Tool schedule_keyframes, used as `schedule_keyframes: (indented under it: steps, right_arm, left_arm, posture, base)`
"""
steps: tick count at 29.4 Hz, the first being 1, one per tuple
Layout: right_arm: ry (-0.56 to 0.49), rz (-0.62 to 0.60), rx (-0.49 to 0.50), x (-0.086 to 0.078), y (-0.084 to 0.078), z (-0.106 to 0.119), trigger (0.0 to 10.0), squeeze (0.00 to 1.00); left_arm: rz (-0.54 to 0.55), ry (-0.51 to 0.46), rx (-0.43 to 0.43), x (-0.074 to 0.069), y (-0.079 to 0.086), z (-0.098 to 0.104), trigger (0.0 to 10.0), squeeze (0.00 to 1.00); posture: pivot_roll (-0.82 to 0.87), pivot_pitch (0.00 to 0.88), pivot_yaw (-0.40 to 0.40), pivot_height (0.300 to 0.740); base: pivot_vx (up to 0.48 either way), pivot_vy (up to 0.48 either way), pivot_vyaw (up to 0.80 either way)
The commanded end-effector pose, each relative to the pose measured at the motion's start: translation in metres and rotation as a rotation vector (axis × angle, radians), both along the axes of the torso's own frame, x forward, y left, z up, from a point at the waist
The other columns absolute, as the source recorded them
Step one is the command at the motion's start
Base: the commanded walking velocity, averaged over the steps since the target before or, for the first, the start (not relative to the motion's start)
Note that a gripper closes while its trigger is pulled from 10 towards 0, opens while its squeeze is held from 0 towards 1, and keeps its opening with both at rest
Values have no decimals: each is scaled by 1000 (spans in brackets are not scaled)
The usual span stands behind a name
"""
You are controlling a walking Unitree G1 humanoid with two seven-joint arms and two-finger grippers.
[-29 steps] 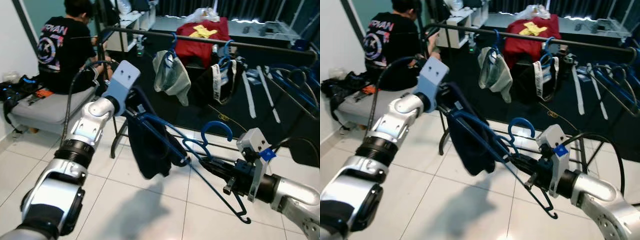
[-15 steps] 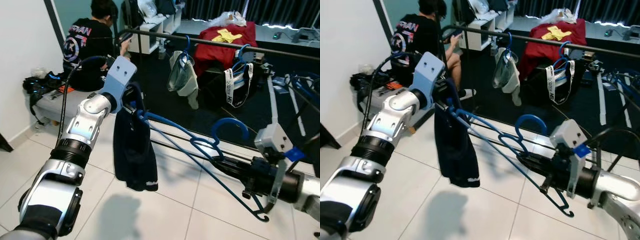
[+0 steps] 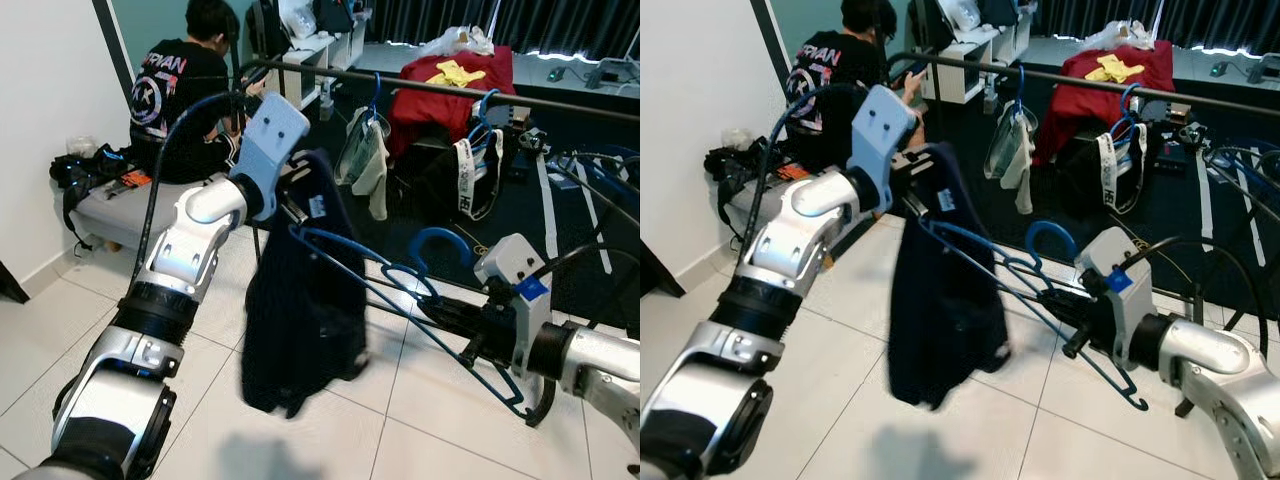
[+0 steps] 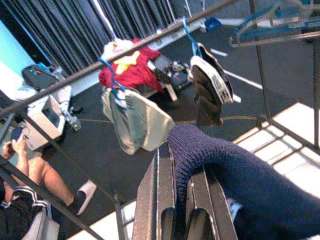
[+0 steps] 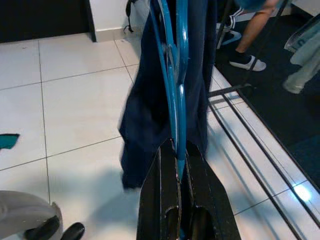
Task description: Hang hanger
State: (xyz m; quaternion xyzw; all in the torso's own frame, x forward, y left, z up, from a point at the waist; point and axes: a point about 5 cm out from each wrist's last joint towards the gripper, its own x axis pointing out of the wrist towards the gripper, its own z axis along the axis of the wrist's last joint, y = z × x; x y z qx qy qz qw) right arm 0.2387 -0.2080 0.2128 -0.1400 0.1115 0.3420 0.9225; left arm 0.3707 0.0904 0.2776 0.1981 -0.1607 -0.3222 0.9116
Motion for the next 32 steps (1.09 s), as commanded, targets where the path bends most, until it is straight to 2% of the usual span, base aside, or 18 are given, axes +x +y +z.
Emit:
schedule_keyframes:
  steps: [1, 5, 7, 10, 13, 20, 26, 32]
  right_arm:
    - [-5, -20, 1, 0, -4, 4, 10000, 0]
    - [-21, -5, 14, -5, -7, 12, 10000, 0]
    - [-15, 80, 24, -23, -12, 20, 10000, 0]
    - [-6, 106, 15, -32, -16, 24, 10000, 0]
    - [-6, 75, -10, -34, -24, 25, 10000, 0]
    - [-20, 35, -29, -32, -30, 28, 10000, 0]
    - [-32, -52, -69, -26, -43, 29, 10000, 0]
    - [-41, -68, -75, -29, -49, 34, 10000, 0]
  left_arm:
    - [-7, -30, 28, -3, 0, 3, 10000, 0]
    - [-3, -46, 63, -4, 2, 1, 10000, 0]
    - [-5, -68, 68, -5, 1, 3, 10000, 0]
    - [-19, -75, 70, -6, -1, 3, 10000, 0]
    - [-60, -84, 52, -11, -5, 7, 10000, 0]
    - [-88, -92, 38, -14, -8, 12, 10000, 0]
    - [-97, -100, 41, -16, -8, 13, 10000, 0]
    - [-79, -107, 66, -13, -3, 12, 10000, 0]
  posture:
    - [-95, 33, 25, 740]
    - [-97, 35, 25, 740]
    - [-103, 42, 28, 740]
    - [-106, 42, 29, 740]
    - [-108, 44, 33, 740]
    - [-106, 44, 33, 740]
    - [-103, 42, 33, 740]
    - [-107, 38, 34, 740]
  base:
    - [0, 0, 0]
    - [0, 0, 0]
    - [0, 0, 0]
    - [0, 0, 0]
    - [0, 0, 0]
    - [0, 0, 0]
    - [0, 0, 0]
    - [0, 0, 0]
